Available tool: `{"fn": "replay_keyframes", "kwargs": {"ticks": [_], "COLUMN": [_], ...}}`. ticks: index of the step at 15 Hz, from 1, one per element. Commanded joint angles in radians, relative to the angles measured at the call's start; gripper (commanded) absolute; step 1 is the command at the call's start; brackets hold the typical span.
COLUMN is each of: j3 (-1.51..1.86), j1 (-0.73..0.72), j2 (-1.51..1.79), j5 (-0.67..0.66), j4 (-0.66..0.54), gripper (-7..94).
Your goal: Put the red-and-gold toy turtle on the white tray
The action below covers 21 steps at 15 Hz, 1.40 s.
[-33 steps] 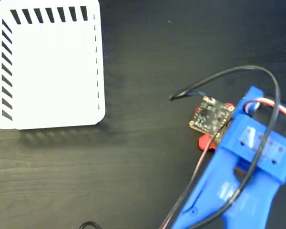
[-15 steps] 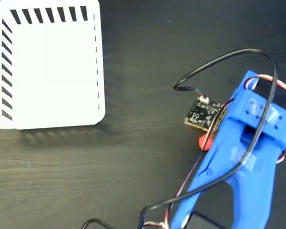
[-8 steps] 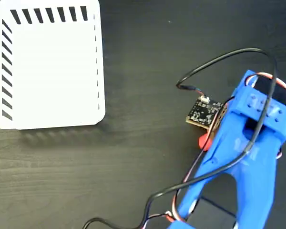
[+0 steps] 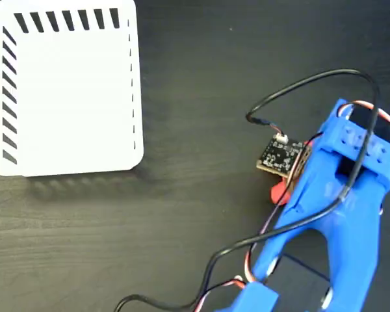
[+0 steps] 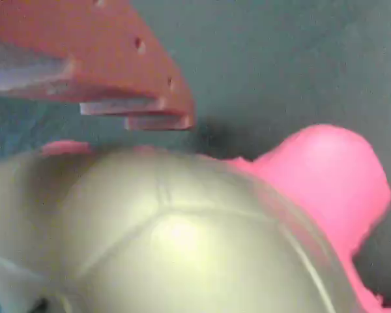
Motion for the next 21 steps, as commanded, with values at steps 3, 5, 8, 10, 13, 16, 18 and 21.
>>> {"fn": "replay_keyframes", "kwargs": {"ticks": [3,5,8,10,13,16,18,21], "j3": [-0.026,-0.025,-0.035,-0.077,-0.221,-0.291,-0.313,-0.368], "j1": [0.020,0.023,0.031,0.034,0.023,-0.015,-0.067,-0.206], "j2": [0.037,0.037,0.055,0.092,0.176,0.282,0.342,0.377], "j5": [-0.020,-0.009,-0.018,-0.021,-0.018,-0.012,0.011,0.080], "j4": [-0.025,-0.025,-0.006,0.051,0.186,0.278,0.298,0.298], "gripper": [25,3,2,2,2,2,2,2]}}
